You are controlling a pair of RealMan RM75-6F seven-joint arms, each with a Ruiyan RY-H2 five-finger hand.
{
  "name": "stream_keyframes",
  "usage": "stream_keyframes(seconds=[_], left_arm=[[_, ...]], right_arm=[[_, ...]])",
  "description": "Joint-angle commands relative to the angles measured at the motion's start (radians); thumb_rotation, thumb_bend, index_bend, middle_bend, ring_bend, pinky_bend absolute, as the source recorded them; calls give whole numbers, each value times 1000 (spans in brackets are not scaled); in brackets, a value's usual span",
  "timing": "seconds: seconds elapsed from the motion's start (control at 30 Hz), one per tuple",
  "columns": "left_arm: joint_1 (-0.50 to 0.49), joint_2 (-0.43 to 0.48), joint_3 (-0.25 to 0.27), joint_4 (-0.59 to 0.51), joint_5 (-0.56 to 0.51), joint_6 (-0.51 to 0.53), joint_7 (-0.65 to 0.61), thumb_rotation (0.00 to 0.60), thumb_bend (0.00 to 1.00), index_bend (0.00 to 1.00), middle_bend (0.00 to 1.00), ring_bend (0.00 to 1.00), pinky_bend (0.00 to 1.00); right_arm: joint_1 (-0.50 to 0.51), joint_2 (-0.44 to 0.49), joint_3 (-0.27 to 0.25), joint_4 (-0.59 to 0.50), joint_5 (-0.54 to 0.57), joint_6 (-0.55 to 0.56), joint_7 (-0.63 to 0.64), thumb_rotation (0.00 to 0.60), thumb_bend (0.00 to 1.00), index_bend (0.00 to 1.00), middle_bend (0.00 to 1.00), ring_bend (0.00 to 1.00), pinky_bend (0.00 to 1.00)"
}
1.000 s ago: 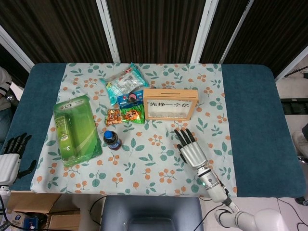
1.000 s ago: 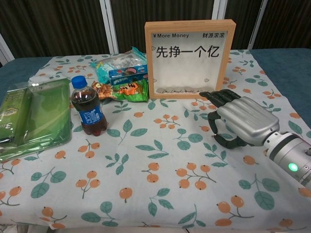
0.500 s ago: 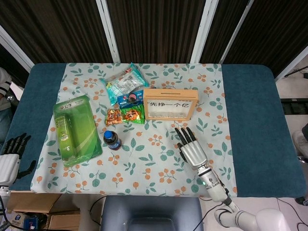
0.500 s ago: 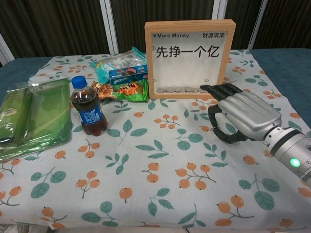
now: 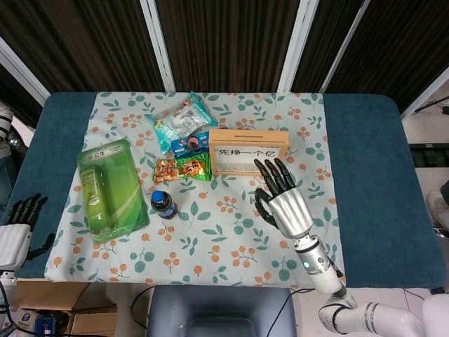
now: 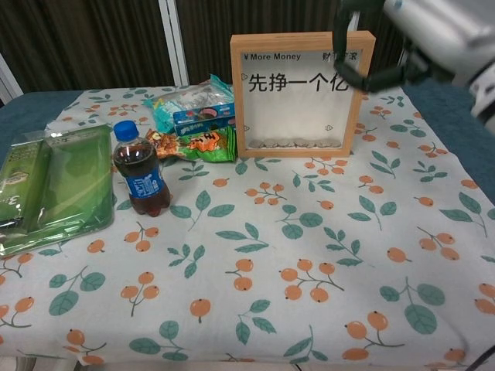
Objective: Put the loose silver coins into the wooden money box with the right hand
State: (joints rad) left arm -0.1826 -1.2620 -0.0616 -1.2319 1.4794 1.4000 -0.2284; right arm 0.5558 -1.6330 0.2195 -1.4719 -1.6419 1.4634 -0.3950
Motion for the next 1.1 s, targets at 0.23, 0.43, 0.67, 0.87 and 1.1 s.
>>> stream_keyframes(seconds=[0.23,0.43,0.67,0.87,1.1], left_arm=[[-1,8,1,-14,1,0,5,600,378,0,0,0,0],[1,13,0,-15,-7,-4,-2,600,378,0,0,0,0],[1,16,1,-14,-7,-7,-8,600,377,0,0,0,0],[1,14,2,-9,-7,-9,-11,600,378,0,0,0,0],[-1,12,0,-5,-10,-13,-15,600,378,0,0,0,0]], right_arm=[[171,82,293,-80,298,-162,-292,600,614,751,123,0,0],[282,32,342,10,471,-251,-410,600,615,751,130,0,0],[384,-35,367,87,700,-310,-532,600,636,751,142,0,0],[439,-53,361,118,796,-298,-598,600,636,751,149,0,0],[477,-58,348,144,875,-281,-635,600,637,747,150,0,0]])
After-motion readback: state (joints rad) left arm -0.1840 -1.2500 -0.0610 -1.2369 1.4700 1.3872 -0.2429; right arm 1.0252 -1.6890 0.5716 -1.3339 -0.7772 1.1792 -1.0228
